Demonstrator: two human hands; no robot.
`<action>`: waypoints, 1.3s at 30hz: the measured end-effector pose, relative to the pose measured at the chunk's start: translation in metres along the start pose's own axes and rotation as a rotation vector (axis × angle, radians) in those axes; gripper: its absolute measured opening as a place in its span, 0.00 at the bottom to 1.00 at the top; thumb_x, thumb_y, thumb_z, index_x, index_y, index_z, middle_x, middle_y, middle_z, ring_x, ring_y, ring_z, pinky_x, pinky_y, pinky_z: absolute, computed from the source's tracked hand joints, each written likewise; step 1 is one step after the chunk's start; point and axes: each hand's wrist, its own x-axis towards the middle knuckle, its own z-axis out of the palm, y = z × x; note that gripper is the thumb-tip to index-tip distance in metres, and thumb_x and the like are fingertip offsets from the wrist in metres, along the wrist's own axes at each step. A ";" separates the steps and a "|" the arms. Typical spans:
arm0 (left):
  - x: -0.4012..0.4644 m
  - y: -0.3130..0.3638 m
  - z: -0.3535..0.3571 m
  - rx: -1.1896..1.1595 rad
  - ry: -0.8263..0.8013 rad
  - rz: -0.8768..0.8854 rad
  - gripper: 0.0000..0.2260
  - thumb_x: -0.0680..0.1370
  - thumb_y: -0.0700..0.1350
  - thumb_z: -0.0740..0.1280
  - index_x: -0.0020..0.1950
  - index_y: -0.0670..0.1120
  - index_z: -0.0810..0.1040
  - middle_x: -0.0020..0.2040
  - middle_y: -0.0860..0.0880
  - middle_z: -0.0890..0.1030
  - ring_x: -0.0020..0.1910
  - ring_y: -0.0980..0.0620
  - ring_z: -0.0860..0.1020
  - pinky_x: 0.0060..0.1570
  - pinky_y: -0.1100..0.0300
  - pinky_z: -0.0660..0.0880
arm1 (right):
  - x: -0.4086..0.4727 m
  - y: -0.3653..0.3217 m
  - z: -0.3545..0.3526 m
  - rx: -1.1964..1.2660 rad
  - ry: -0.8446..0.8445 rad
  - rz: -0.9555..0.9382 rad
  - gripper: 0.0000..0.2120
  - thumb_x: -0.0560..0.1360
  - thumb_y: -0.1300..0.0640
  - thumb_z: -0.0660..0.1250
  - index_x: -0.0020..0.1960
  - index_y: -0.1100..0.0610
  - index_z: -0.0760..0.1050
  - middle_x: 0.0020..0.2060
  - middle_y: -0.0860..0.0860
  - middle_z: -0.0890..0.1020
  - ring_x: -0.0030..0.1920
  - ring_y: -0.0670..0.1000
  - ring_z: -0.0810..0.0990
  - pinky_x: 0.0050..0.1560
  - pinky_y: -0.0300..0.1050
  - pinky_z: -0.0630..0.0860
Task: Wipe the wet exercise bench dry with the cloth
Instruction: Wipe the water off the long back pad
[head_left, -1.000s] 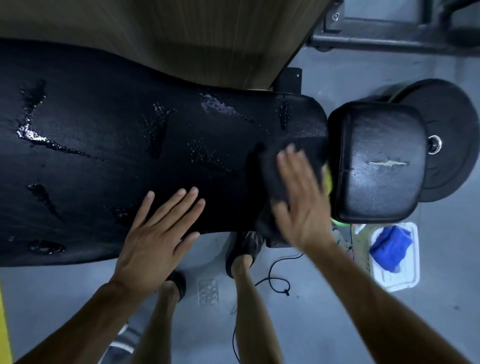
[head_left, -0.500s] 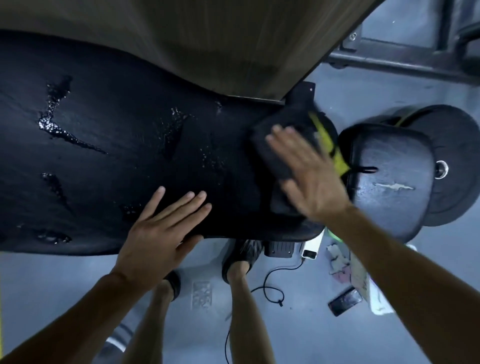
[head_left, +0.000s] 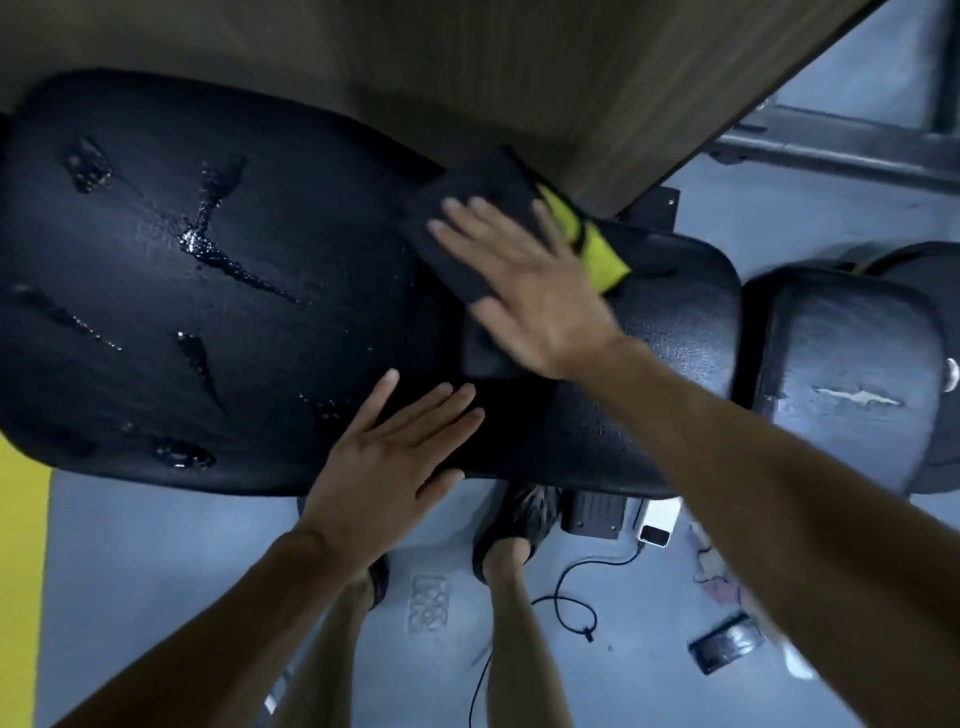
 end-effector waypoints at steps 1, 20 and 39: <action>0.000 0.000 0.000 0.000 -0.008 0.001 0.25 0.78 0.51 0.69 0.74 0.49 0.71 0.77 0.52 0.66 0.75 0.55 0.65 0.73 0.40 0.61 | -0.018 0.019 -0.007 0.008 0.006 0.035 0.34 0.79 0.50 0.59 0.83 0.51 0.55 0.83 0.48 0.56 0.83 0.49 0.51 0.80 0.64 0.45; -0.034 -0.042 -0.039 -0.117 0.158 -0.037 0.17 0.76 0.36 0.64 0.65 0.43 0.80 0.68 0.48 0.78 0.70 0.51 0.73 0.72 0.41 0.64 | -0.134 0.004 0.000 -0.094 0.076 0.473 0.40 0.71 0.52 0.59 0.83 0.50 0.55 0.83 0.49 0.56 0.82 0.51 0.51 0.77 0.70 0.53; -0.091 -0.114 -0.052 -0.028 0.135 -0.254 0.21 0.79 0.41 0.61 0.72 0.41 0.72 0.75 0.46 0.70 0.74 0.46 0.68 0.74 0.43 0.61 | -0.097 -0.086 0.050 -0.050 0.308 0.824 0.39 0.71 0.52 0.56 0.82 0.53 0.57 0.82 0.51 0.57 0.82 0.52 0.52 0.78 0.69 0.49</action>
